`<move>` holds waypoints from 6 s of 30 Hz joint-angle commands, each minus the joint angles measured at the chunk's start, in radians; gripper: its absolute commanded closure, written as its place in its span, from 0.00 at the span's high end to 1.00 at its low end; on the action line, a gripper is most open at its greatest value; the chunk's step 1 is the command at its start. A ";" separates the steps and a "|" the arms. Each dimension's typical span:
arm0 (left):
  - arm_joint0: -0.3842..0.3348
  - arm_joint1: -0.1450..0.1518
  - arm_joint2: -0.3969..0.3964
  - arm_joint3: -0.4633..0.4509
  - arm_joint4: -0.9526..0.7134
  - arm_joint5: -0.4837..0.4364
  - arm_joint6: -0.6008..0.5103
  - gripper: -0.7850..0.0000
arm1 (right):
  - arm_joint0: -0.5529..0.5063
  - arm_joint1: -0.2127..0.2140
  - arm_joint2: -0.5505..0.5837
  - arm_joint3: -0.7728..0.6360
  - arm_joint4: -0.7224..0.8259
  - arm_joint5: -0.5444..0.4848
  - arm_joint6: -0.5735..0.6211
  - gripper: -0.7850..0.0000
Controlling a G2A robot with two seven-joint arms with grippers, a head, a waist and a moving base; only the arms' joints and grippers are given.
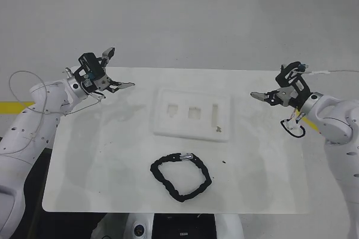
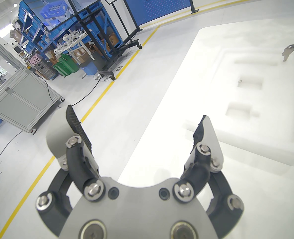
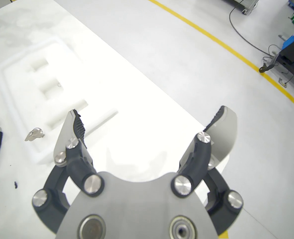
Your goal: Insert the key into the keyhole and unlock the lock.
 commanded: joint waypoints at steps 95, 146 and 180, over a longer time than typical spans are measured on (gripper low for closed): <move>0.000 0.000 0.000 0.000 0.000 0.000 0.000 1.00 | 0.198 -0.053 -0.470 -0.042 0.322 0.226 0.673 0.00; 0.000 0.000 0.000 0.000 0.000 0.000 0.000 1.00 | 0.108 0.050 -0.077 -0.191 0.587 0.017 0.684 0.00; 0.192 0.050 0.020 -0.492 0.286 -0.410 -0.047 1.00 | 0.091 0.061 -0.039 -0.182 0.590 0.014 0.670 0.00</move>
